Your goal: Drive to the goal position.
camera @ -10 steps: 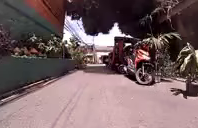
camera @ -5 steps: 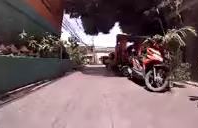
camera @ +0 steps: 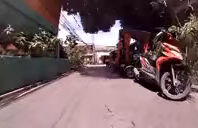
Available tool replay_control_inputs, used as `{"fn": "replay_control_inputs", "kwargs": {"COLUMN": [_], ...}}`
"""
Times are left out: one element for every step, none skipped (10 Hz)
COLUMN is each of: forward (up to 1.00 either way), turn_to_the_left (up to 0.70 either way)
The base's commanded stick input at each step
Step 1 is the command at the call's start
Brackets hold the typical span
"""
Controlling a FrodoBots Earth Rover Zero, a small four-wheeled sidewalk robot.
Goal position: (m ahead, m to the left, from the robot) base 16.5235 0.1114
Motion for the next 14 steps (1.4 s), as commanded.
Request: {"fn": "replay_control_inputs", "kwargs": {"forward": [1.00, 1.00, 1.00, 1.00, 1.00, 1.00, 1.00, 1.00, 1.00, 1.00, 1.00, 1.00, 1.00, 1.00], "turn_to_the_left": [0.00, 0.00, 0.00, 0.00, 0.00, 0.00, 0.00, 0.00, 0.00, 0.00, 0.00, 0.00, 0.00, 0.00]}}
